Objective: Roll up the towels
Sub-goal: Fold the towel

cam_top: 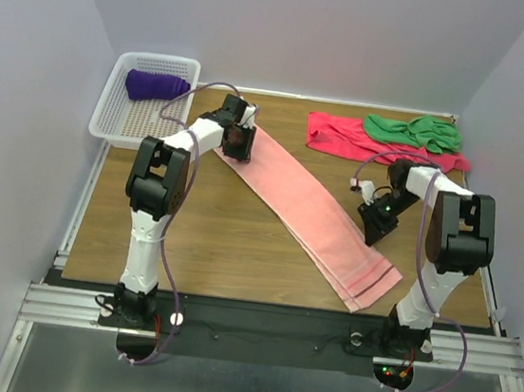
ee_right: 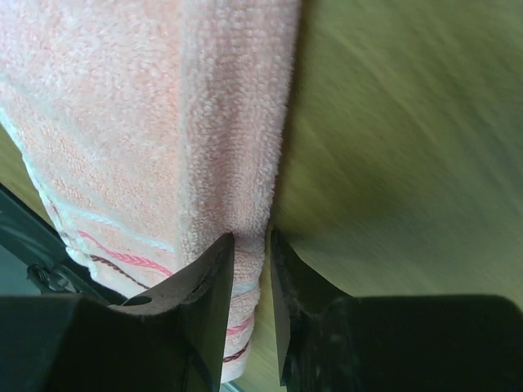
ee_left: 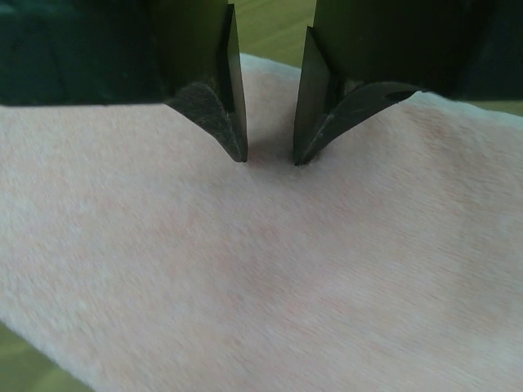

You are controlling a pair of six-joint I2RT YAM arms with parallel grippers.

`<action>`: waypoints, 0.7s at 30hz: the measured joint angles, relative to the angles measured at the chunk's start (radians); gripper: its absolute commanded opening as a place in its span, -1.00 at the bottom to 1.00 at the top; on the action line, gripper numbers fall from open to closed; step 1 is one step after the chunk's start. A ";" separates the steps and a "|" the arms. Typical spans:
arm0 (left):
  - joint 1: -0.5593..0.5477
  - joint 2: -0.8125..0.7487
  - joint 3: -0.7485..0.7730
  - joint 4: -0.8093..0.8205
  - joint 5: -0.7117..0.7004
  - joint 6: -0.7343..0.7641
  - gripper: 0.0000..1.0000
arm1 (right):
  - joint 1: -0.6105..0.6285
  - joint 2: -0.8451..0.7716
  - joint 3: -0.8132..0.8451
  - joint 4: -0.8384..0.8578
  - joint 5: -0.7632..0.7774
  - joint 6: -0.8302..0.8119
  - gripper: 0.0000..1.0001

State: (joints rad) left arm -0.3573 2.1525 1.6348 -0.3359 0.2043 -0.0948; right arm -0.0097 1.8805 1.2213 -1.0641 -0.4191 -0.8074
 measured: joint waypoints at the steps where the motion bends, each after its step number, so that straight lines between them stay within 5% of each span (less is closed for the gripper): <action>1: 0.018 0.024 0.034 0.000 -0.006 0.003 -0.20 | 0.011 -0.001 -0.006 0.000 -0.001 0.001 -0.39; 14: 0.218 0.348 0.578 -0.089 0.014 0.127 0.12 | 0.295 -0.002 -0.026 -0.003 -0.145 0.058 -0.30; 21: 0.179 0.315 0.612 -0.087 0.045 0.166 0.15 | 0.315 -0.004 0.019 -0.005 -0.174 0.104 -0.34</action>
State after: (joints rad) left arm -0.1780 2.4676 2.2463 -0.4229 0.2497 0.0708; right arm 0.3054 1.8767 1.2400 -1.0691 -0.5930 -0.7036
